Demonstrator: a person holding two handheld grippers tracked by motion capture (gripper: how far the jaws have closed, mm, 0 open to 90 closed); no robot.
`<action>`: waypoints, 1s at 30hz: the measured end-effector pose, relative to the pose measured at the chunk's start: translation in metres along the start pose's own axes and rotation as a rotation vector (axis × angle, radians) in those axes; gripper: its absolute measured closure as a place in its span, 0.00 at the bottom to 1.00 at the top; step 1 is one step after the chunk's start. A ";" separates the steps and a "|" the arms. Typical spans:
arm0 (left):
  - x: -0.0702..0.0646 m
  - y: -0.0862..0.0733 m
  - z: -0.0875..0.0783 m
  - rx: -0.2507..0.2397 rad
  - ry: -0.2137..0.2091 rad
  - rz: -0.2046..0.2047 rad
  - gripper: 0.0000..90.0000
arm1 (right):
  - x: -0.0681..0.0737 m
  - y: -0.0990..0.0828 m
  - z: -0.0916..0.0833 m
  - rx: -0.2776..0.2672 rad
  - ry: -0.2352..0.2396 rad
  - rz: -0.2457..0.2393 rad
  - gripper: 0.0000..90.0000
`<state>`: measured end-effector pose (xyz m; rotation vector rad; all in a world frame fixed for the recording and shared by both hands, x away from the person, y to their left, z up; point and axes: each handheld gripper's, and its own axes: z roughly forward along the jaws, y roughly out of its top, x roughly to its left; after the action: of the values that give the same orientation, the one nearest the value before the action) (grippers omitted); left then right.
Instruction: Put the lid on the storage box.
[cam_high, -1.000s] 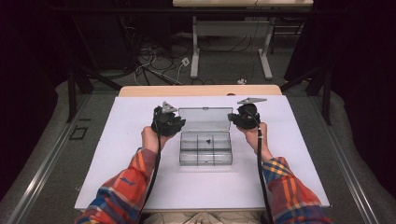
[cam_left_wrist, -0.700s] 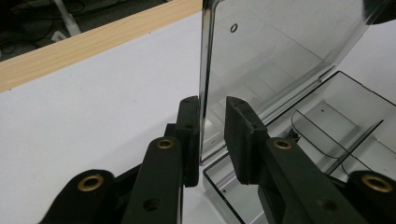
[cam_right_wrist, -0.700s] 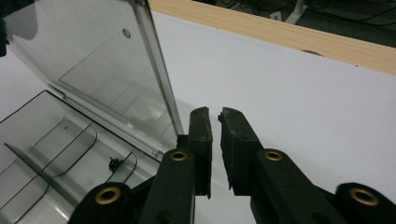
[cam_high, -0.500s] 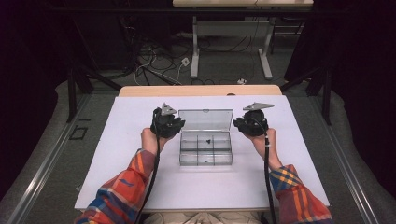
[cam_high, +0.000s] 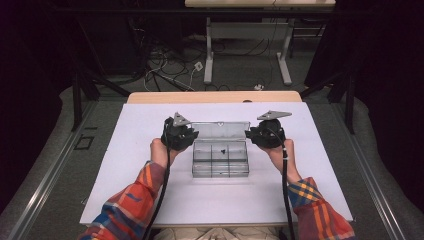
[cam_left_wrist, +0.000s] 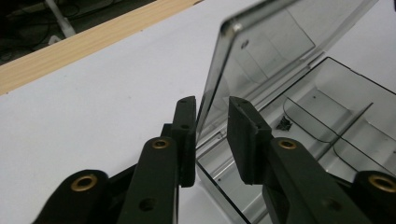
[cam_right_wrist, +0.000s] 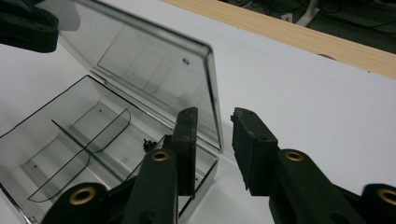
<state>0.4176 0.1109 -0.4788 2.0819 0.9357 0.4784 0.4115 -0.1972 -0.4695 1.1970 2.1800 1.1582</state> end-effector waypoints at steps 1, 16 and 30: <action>-0.001 0.000 -0.001 -0.001 -0.008 0.002 0.79 | 0.000 0.000 0.000 -0.003 0.003 0.001 0.80; -0.010 -0.005 -0.013 0.043 -0.025 0.075 0.79 | 0.011 -0.012 -0.001 0.026 0.018 -0.032 0.82; -0.018 -0.013 -0.016 0.054 -0.032 0.099 0.77 | 0.019 -0.024 -0.008 0.037 0.011 -0.045 0.82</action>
<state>0.3908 0.1108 -0.4795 2.1859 0.8380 0.4745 0.3841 -0.1921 -0.4835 1.1537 2.2339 1.1133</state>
